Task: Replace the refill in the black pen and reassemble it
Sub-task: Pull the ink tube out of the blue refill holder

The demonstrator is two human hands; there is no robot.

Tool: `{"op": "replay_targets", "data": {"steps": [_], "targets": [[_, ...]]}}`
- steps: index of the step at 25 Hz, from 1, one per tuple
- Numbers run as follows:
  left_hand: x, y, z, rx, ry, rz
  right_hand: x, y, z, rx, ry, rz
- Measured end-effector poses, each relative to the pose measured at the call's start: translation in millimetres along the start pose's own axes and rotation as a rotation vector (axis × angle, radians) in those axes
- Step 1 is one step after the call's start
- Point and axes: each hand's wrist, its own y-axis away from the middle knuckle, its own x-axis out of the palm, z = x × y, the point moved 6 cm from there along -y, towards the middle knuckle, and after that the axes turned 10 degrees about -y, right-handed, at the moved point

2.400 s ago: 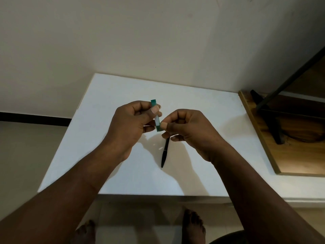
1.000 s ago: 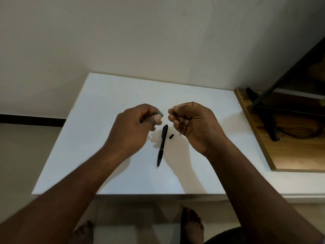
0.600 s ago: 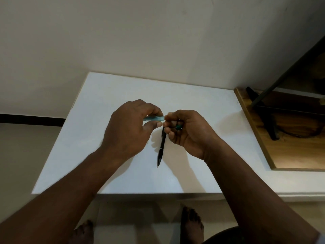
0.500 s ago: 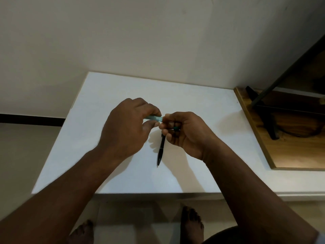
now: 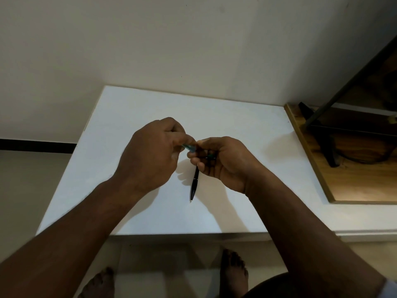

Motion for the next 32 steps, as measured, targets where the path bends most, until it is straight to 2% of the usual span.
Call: {"op": "replay_targets", "data": {"steps": [5, 13, 16, 24, 32], "targets": [[-2.2, -0.4, 5.0, -0.096, 0.076, -0.037, 0.7, -0.6, 0.3, -0.007, -0.053, 0.034], [7.1, 0.6, 17.7, -0.354, 0.329, 0.04, -3.2, -2.3, 4.7, -0.076, -0.055, -0.005], [11.0, 1.9, 21.7, -0.395, 0.335, 0.06, -4.6, -2.1, 7.2, -0.08, -0.068, -0.003], [15.6, 4.3, 29.6, -0.508, 0.542, 0.104, -5.1, -2.5, 8.1, -0.055, -0.14, 0.034], [15.7, 4.8, 30.6, -0.536, 0.56, 0.104, -6.8, -4.0, 8.7, -0.096, -0.085, 0.044]]}}
